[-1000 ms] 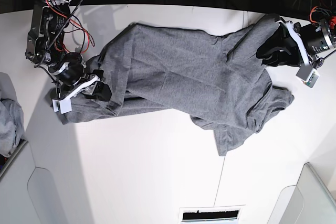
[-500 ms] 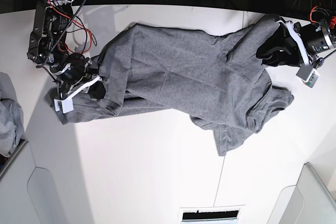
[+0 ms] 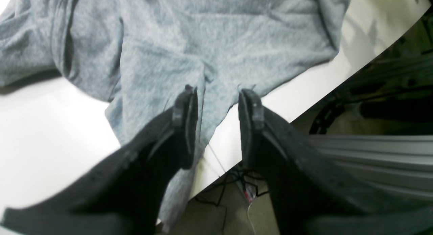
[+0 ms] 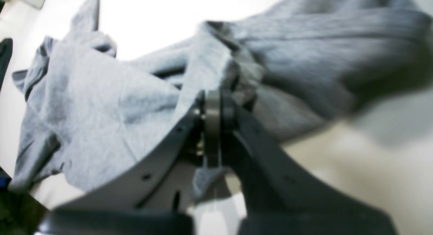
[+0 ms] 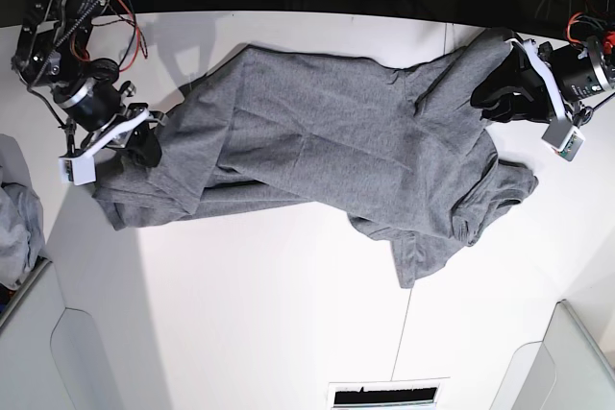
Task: Layout the t-shirt on the table in an organized manner, then fold the t-shirt properly
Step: 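Drag the shirt edge outward with the right gripper to spread it, then grasp the shirt with both grippers and lift it to straighten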
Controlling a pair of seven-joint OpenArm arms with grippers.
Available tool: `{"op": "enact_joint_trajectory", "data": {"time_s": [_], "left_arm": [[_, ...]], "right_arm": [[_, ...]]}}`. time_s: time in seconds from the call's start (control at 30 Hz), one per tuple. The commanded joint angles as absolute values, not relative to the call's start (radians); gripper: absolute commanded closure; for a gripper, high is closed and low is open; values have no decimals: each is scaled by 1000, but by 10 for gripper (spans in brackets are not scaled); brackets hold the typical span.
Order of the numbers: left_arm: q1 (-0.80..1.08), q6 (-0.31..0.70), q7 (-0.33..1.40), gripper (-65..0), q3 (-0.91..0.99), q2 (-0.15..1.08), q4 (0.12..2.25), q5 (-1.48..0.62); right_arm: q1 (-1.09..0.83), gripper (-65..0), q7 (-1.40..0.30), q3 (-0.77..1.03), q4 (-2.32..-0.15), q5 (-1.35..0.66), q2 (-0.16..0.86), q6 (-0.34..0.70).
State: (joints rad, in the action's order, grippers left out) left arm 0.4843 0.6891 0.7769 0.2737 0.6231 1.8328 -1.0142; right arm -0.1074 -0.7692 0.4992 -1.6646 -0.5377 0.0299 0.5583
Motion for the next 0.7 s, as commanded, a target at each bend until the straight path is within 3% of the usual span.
{"op": "enact_joint_trajectory", "data": {"time_s": [0.0, 0.33, 0.57, 0.67], "left_arm": [[482, 698, 756, -229, 281, 640, 1844, -1036], [482, 698, 756, -229, 281, 640, 1844, -1035], [482, 698, 750, -229, 281, 640, 1844, -1036], [481, 698, 739, -229, 281, 640, 1844, -1035]], "right_arm": [[-134, 0, -767, 518, -1708, -587, 42, 569], [-457, 0, -772, 694, -1879, -724, 53, 573], [-533, 0, -809, 763, -1898, -745, 54, 572], [-518, -250, -807, 763, -1898, -768, 56, 572]]}}
